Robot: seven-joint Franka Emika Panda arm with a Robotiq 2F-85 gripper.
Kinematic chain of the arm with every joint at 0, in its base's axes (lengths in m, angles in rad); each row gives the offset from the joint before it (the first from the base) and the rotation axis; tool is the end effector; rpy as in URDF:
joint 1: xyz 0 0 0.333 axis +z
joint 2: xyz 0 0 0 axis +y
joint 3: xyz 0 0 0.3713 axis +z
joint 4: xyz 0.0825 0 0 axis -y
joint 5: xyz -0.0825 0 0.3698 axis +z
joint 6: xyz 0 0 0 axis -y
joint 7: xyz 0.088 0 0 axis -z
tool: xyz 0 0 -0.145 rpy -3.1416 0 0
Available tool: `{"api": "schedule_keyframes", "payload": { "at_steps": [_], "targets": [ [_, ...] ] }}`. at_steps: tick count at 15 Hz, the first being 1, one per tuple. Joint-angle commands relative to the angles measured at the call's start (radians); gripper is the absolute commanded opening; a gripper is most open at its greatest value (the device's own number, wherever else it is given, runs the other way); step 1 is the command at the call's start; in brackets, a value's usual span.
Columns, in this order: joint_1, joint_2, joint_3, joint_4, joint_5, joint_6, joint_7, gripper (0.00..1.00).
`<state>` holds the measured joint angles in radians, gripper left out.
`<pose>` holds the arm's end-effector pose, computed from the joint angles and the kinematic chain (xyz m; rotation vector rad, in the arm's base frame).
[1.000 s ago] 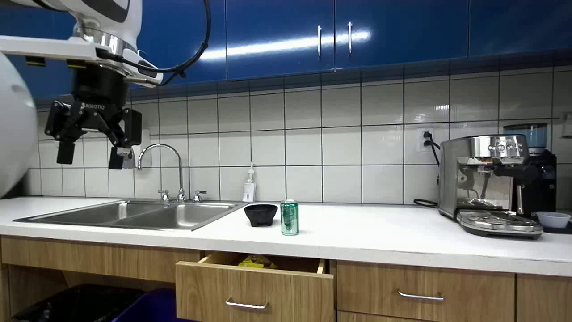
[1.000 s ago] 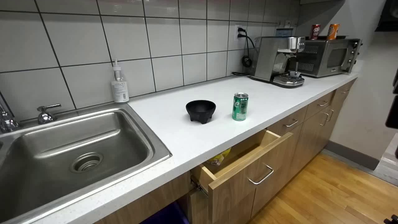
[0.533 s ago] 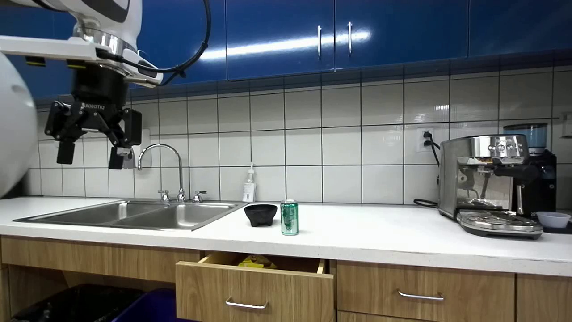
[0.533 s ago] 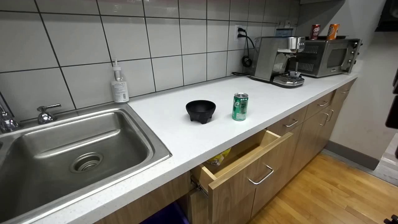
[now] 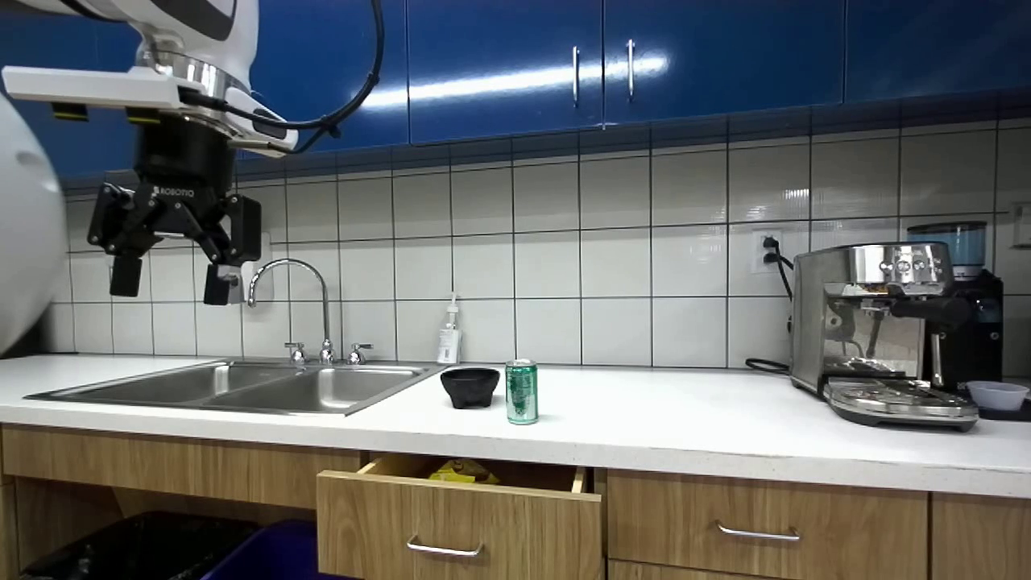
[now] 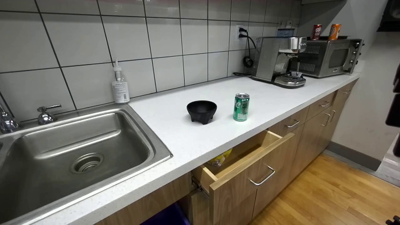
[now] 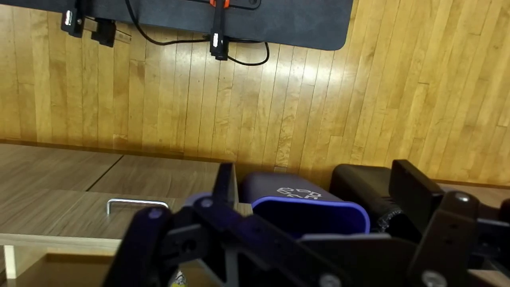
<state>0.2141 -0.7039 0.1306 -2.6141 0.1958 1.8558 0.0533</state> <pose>0.2558 0.1190 0.4731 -3.0347 -0.3009 0.1121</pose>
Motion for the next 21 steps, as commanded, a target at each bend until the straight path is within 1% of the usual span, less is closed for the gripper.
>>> {"api": "schedule_keyframes", "payload": {
  "at_steps": [1,4,10,14,21],
  "targets": [
    [-0.047,0.005,-0.005,-0.005,-0.055,0.017,-0.022,1.0],
    [-0.084,0.021,-0.033,-0.007,-0.11,0.037,-0.04,1.0],
    [-0.146,0.079,-0.107,-0.013,-0.192,0.155,-0.099,1.0],
    [-0.164,0.156,-0.169,-0.009,-0.197,0.257,-0.18,1.0],
    [-0.189,0.324,-0.255,0.017,-0.192,0.44,-0.325,1.0]
  ]
}}
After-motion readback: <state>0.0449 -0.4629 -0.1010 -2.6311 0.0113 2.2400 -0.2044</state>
